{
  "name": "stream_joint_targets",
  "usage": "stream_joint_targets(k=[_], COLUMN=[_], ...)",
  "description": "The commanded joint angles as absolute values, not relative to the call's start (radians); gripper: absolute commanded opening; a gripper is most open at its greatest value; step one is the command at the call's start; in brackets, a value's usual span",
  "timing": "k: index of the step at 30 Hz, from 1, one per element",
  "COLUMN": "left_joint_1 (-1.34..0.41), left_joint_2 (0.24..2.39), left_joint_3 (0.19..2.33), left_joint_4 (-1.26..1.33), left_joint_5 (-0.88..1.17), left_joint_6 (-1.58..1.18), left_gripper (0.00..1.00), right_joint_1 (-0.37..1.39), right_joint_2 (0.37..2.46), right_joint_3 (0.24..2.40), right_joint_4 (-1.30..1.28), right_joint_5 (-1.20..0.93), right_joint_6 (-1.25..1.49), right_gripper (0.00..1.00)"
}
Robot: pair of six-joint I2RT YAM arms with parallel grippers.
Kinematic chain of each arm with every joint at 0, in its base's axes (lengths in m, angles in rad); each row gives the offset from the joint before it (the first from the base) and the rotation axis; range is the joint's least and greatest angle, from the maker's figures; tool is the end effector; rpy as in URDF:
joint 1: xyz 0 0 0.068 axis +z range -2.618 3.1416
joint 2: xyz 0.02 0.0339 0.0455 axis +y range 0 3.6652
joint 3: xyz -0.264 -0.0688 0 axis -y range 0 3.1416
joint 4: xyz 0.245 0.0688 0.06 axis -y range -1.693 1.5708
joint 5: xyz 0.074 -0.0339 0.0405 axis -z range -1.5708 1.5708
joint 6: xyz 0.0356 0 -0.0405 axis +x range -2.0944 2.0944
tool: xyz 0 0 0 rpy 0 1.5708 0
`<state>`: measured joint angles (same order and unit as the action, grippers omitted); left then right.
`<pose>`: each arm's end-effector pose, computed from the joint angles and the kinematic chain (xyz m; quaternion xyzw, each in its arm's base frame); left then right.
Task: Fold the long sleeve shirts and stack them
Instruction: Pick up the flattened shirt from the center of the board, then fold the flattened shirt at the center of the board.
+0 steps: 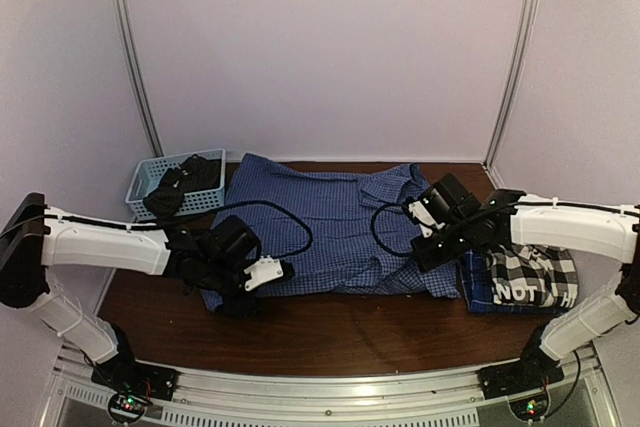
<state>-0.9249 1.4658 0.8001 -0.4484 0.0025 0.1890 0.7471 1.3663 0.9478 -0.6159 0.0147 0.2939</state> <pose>0.1627 -0.2160 0.1736 0.5151 0.8267 -0.0826 0.2108 0.1989 0.1835 0.2331 -0.2147 0.9400 0.1256 0.2334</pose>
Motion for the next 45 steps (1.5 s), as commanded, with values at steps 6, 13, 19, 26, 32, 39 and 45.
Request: stream_joint_targets(k=[6, 13, 19, 26, 32, 39, 45], left_joint_1=[-0.929, -0.927, -0.907, -0.811, -0.756, -0.721, -0.693], left_joint_2=[1.479, 1.488, 1.47, 1.468, 1.541, 1.613, 1.709], left_joint_3=[0.878, 0.873, 0.892, 0.936, 1.011, 1.115, 1.199], left_joint_4=[-0.568, -0.587, -0.612, -0.614, -0.607, -0.615, -0.643], left_joint_5=[-0.181, -0.227, -0.278, -0.299, -0.303, -0.345, -0.391], left_joint_6=[0.229, 0.238, 0.242, 0.246, 0.273, 0.315, 0.333], left_gripper=[0.34, 0.16, 0.04, 0.0, 0.0, 0.0, 0.04], right_joint_1=[0.726, 0.723, 0.719, 0.717, 0.707, 0.655, 0.616], right_joint_2=[1.352, 1.35, 1.347, 1.362, 1.438, 1.514, 1.585], right_joint_3=[0.965, 0.961, 0.968, 1.034, 1.117, 1.215, 1.268], right_joint_4=[-0.628, -0.635, -0.651, -0.675, -0.697, -0.714, -0.715], right_joint_5=[0.013, 0.021, 0.04, 0.063, 0.106, 0.13, 0.126], right_joint_6=[0.274, 0.273, 0.27, 0.228, 0.174, 0.122, 0.078], right_gripper=[0.0, 0.0, 0.0, 0.0, 0.0, 0.0, 0.0])
